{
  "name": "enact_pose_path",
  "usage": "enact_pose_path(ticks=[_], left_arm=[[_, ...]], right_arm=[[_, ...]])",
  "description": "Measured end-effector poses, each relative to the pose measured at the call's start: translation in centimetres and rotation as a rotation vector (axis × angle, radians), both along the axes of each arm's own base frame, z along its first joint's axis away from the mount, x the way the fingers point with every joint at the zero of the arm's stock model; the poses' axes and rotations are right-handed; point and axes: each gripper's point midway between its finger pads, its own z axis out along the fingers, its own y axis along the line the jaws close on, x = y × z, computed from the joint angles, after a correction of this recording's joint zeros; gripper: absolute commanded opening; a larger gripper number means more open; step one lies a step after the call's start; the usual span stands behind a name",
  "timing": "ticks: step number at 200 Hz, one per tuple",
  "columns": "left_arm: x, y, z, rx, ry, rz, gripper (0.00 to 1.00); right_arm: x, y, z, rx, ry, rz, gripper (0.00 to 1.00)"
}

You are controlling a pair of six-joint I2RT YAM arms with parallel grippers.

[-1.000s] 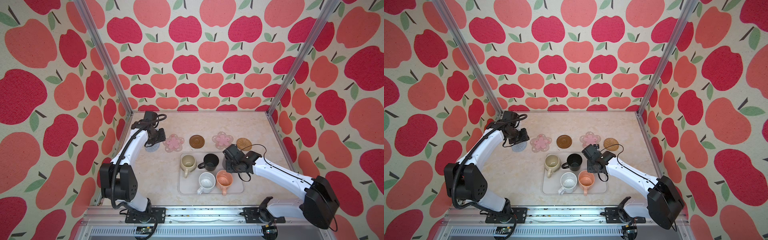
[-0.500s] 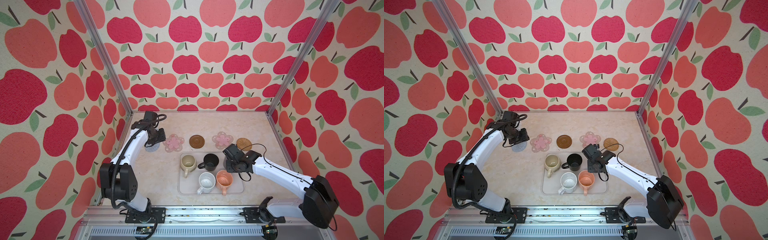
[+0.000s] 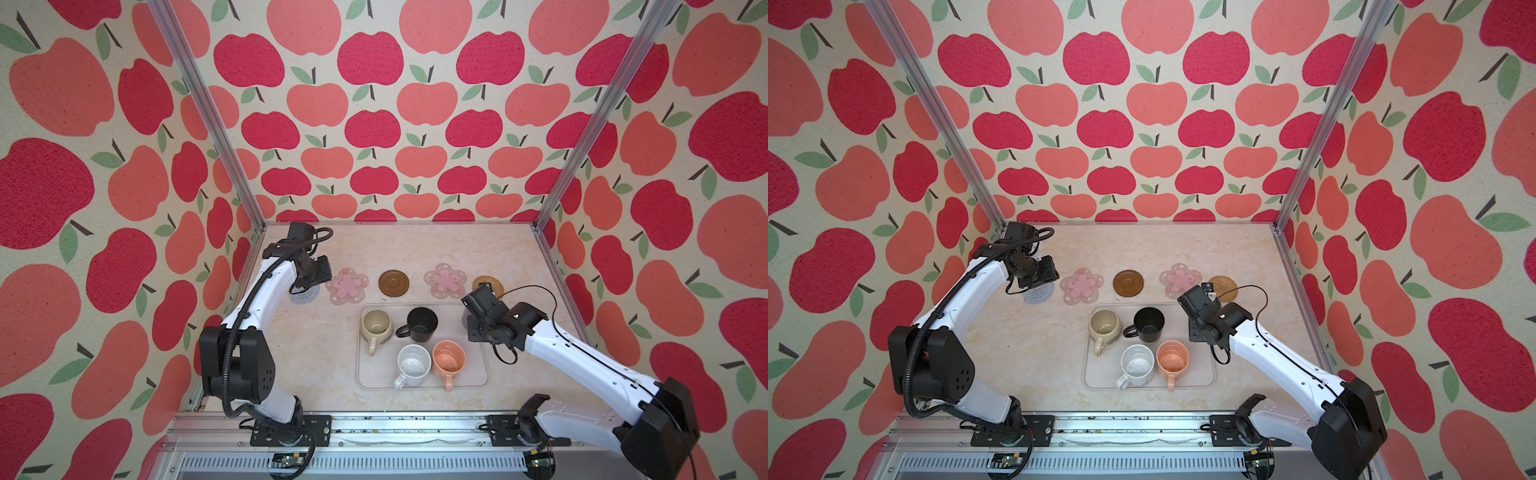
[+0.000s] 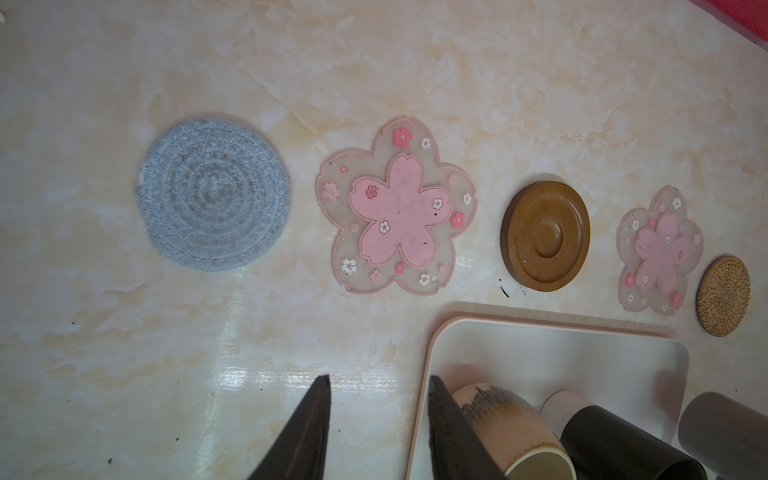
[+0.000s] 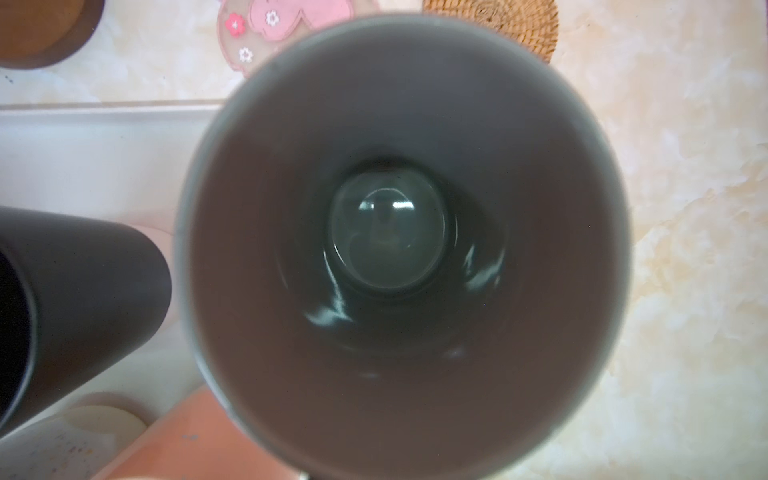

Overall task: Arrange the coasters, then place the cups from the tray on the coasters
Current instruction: 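Lift the grey mug with the right gripper and carry it toward the rattan coaster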

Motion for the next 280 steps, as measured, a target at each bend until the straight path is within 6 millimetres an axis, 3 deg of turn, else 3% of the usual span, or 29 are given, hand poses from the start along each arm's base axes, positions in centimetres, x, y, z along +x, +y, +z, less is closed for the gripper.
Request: enact_pose_path(ticks=[59,113,167,214,280], left_arm=[[0.0,0.0,-0.1,-0.001,0.002,0.003,0.41],[0.3,0.0,-1.3,0.005,0.035,0.004,0.41],[2.4,-0.1,-1.2,0.009,0.028,0.006,0.41],[3.9,-0.3,-1.0,0.008,0.021,0.006,0.40],[4.8,-0.5,-1.8,0.004,0.039,0.007,0.40]], right_arm=[[2.3,-3.5,1.3,-0.008,-0.058,-0.066,0.00],[5.6,-5.3,1.6,-0.021,-0.118,-0.079,0.00],[9.4,-7.4,1.7,-0.008,-0.181,-0.108,0.00],[11.7,-7.2,0.6,-0.001,-0.192,-0.050,0.00],[12.9,-6.3,-1.5,0.010,-0.150,0.046,0.00]])
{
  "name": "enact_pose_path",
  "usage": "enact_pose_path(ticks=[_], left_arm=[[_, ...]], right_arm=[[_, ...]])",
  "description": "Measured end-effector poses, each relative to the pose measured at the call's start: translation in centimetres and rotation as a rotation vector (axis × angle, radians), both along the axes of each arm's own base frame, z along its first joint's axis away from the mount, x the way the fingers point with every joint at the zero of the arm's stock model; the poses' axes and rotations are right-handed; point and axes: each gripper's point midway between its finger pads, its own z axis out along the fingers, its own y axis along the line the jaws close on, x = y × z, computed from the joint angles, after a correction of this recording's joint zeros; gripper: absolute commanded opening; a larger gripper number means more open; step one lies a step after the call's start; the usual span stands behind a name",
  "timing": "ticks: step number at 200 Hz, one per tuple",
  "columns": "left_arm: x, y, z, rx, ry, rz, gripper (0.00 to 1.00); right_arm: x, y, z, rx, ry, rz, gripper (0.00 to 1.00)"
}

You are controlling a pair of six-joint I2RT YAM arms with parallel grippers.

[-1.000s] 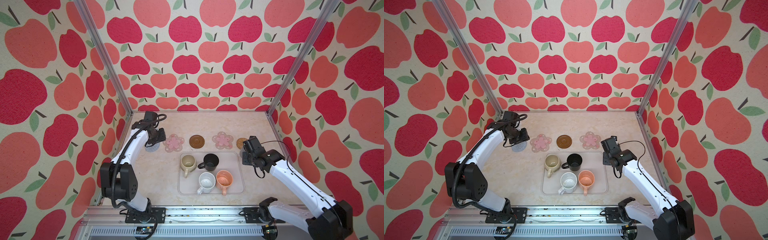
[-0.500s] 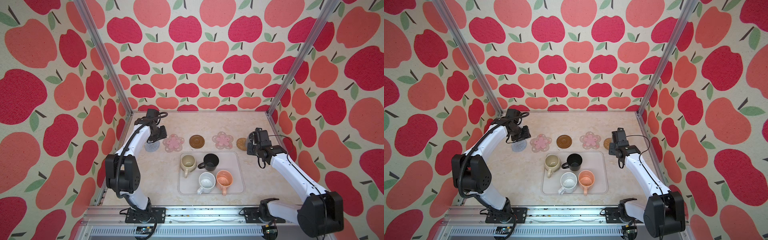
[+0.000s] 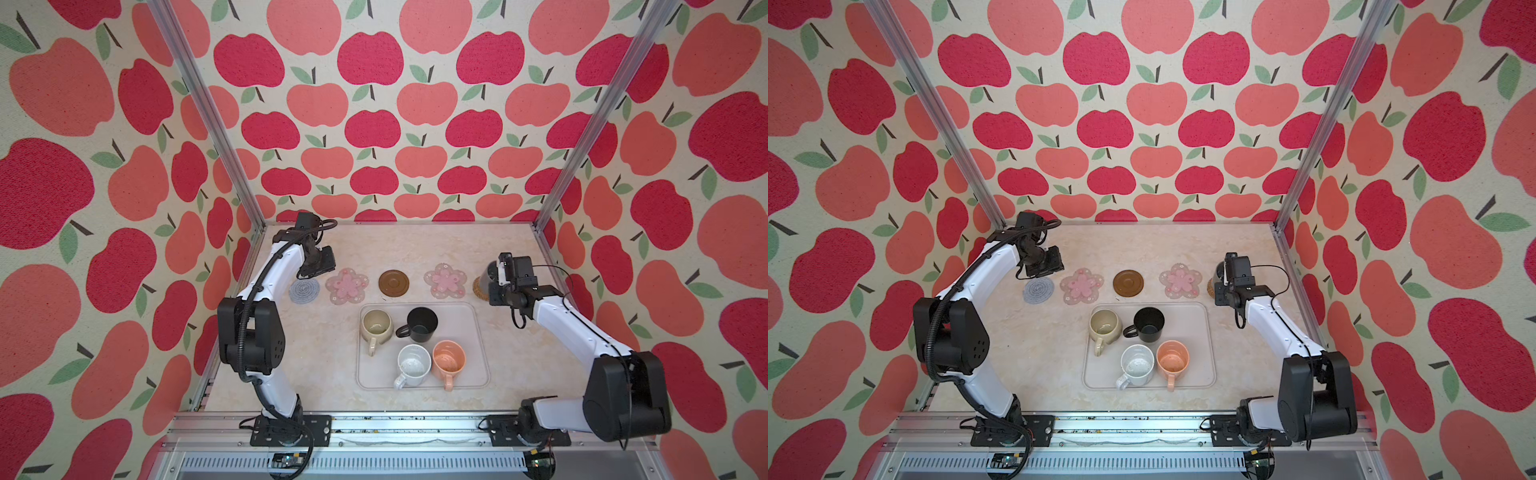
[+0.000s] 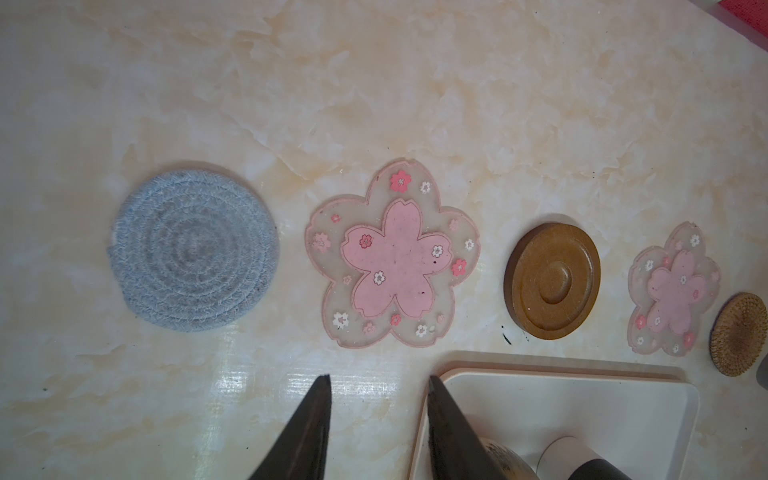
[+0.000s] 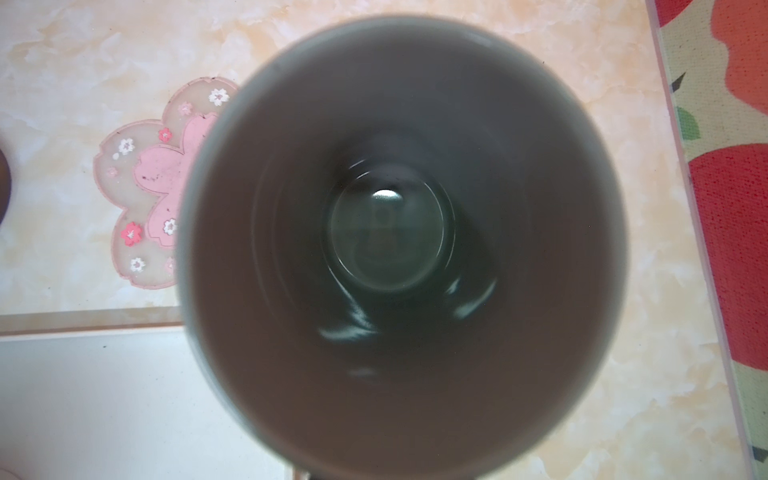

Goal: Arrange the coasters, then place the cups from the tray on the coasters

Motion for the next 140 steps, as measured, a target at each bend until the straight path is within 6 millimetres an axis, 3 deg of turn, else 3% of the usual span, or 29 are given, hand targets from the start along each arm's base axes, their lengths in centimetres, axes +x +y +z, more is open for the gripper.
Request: enact_pose_path(ticks=[51,140], left_arm=[[0.6,-0.2,-0.4,-0.005,0.010,-0.003,0.40],[0.7,-0.4,-0.2,-0.017,0.008,0.004,0.40]], right_arm=[[0.6,-0.7,-1.6,-0.002,0.036,0.001,0.00],[1.6,-1.1,-1.1,-0.009,0.005,0.028,0.00]])
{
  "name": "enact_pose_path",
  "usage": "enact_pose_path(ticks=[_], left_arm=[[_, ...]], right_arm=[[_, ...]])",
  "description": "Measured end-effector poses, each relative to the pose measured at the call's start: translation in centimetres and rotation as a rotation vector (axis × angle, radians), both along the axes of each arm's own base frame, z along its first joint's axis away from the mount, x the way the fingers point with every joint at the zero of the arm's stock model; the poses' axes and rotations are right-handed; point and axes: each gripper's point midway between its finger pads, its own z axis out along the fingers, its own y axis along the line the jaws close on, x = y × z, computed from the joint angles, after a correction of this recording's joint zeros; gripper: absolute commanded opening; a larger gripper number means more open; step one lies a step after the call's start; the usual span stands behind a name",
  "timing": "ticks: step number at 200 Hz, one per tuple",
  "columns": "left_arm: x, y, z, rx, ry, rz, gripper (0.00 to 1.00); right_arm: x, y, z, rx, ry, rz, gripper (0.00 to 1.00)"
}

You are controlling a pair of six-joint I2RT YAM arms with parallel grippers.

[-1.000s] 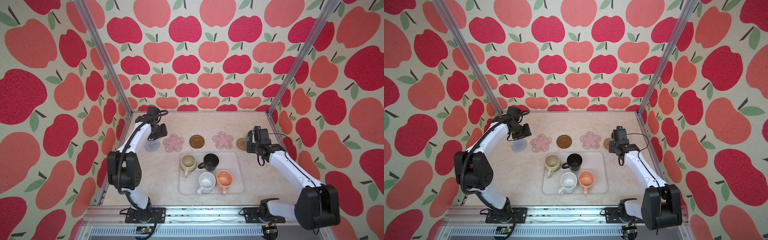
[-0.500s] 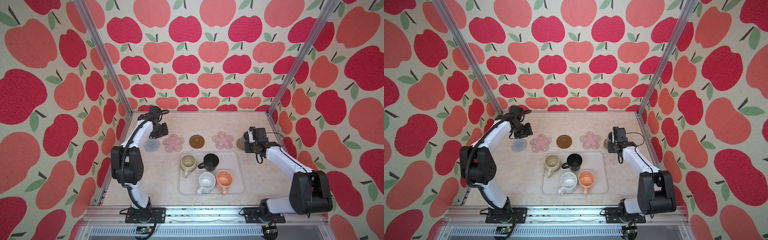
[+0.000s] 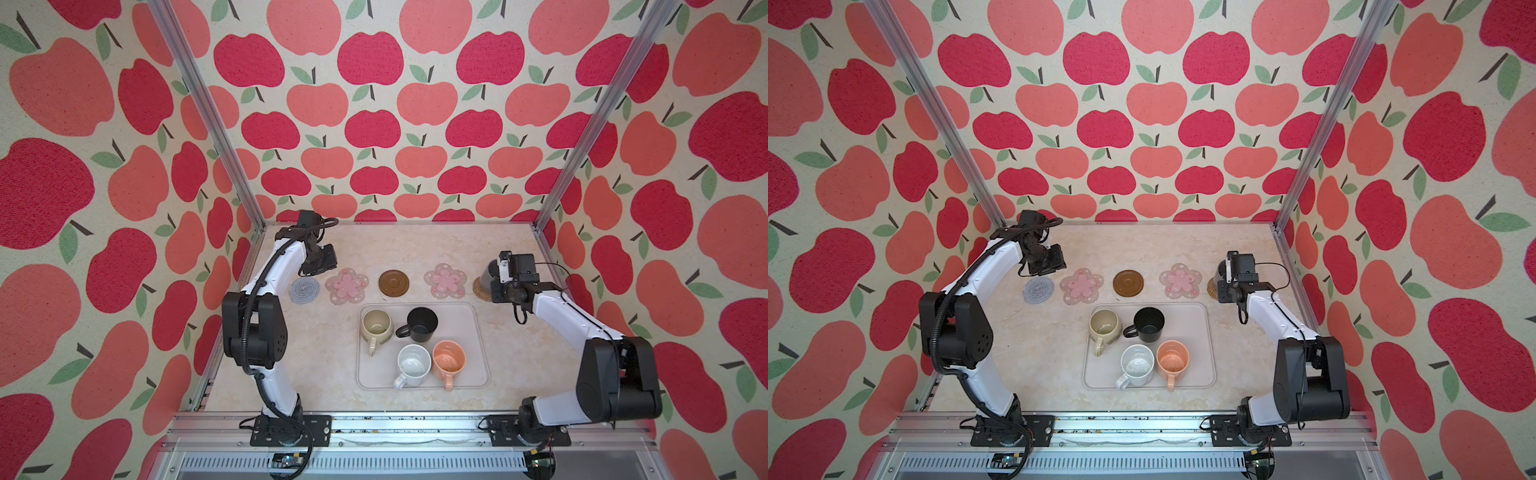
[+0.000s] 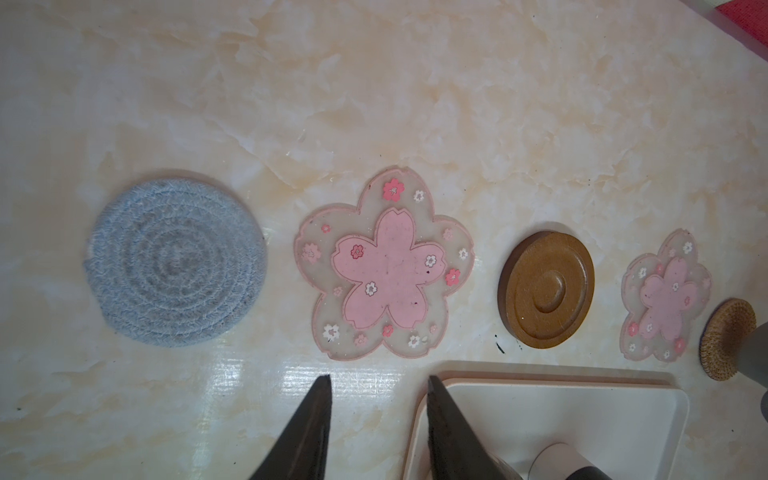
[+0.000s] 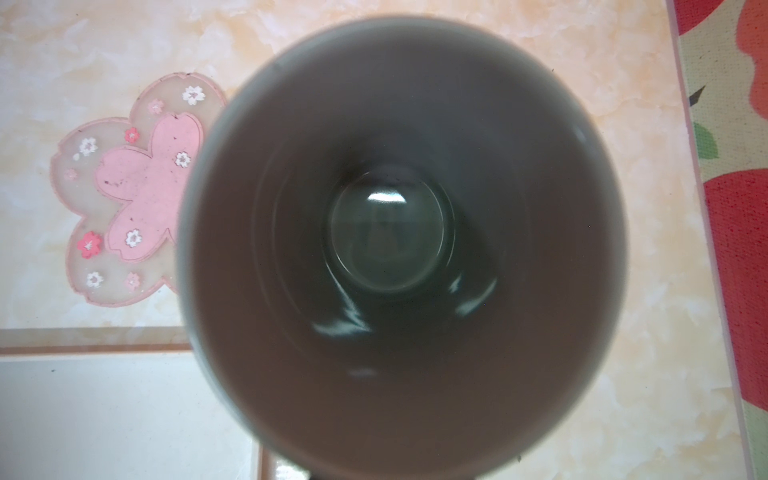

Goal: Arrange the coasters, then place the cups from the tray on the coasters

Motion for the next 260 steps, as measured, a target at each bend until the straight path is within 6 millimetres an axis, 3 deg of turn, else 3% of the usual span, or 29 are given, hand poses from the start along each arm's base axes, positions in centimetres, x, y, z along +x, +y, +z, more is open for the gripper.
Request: enact_pose_path(ticks=[109,260], left_arm=[[0.0,-0.3,0.0,-0.004,0.001,0.001,0.40],[0.0,-0.7,0.2,-0.005,-0.003,-0.006,0.40]], right_arm=[[0.7,-0.2,-0.1,-0.013,-0.018,0.029,0.00],[-0.1,0.0,-1.2,-0.007,0.036,0.039,0.00]])
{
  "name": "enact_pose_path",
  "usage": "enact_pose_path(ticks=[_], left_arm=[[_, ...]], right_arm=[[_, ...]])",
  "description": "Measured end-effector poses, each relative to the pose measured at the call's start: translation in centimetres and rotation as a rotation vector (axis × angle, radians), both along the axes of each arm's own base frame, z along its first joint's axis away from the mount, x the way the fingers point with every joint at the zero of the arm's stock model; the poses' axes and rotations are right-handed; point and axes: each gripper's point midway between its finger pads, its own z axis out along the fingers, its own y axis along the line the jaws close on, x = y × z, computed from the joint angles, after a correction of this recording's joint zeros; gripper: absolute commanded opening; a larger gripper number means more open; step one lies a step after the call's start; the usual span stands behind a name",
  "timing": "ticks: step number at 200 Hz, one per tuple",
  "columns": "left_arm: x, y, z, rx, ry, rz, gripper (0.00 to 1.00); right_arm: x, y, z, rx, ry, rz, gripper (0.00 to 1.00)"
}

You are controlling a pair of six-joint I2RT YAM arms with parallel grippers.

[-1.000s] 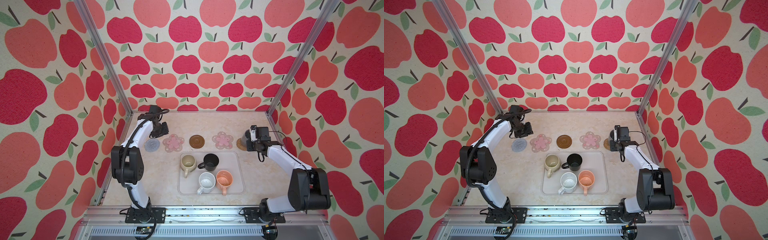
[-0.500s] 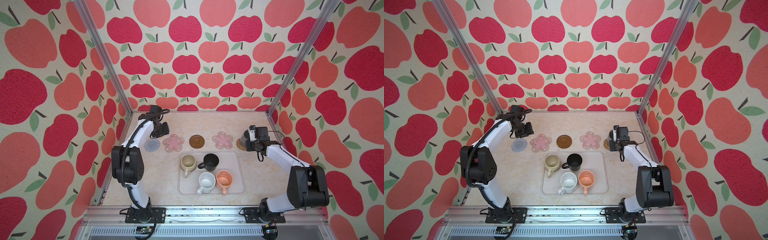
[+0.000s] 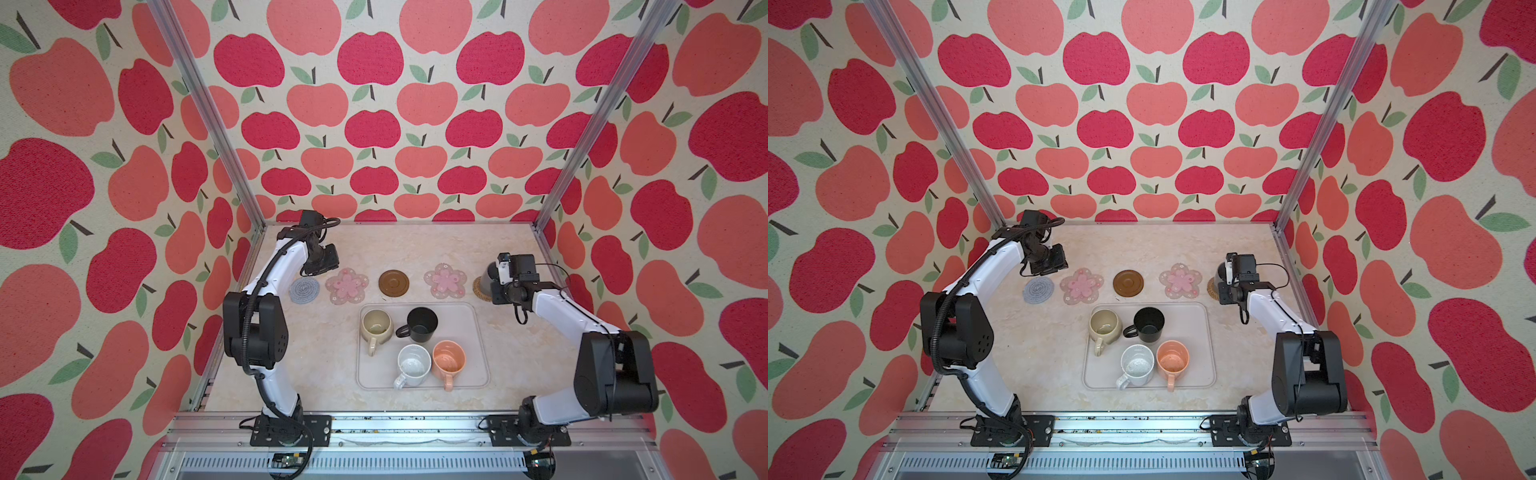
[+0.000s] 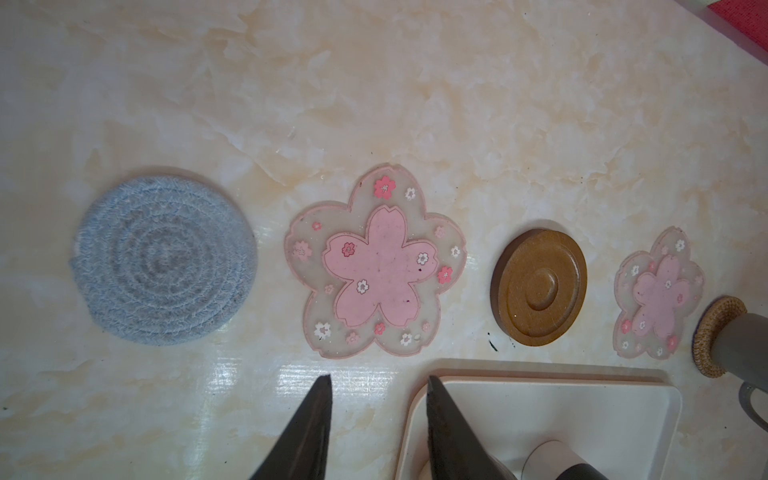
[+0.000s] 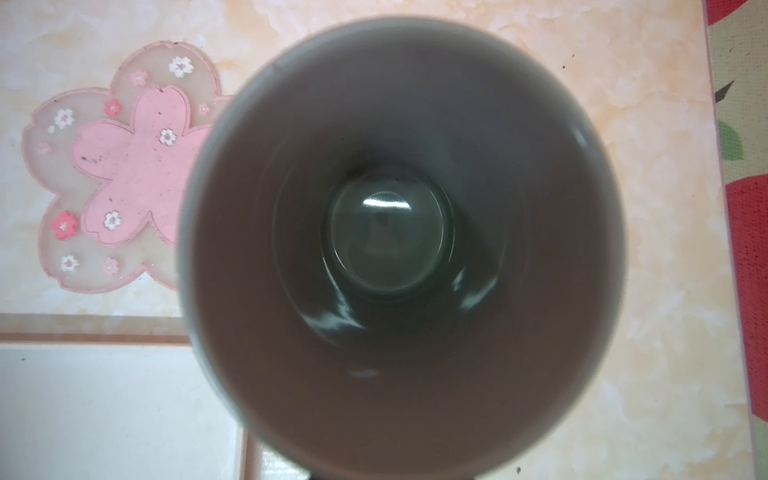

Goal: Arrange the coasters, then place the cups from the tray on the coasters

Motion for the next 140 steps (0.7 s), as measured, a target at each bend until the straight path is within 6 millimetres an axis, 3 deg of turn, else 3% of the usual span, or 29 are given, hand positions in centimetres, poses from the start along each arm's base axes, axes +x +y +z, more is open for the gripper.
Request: enact_pose_path(ticks=[48,140], left_arm=[[-0.02,-0.08,-0.02,0.000,0.001,-0.002,0.40],[-0.23,-0.25,-0.09,0.001,0.008,-0.006,0.40]], right_arm=[[-0.06,0.03,-0.04,0.001,0.003,0.001,0.00],[0.50,0.25,0.52,-0.016,0.010,0.000,0.32]])
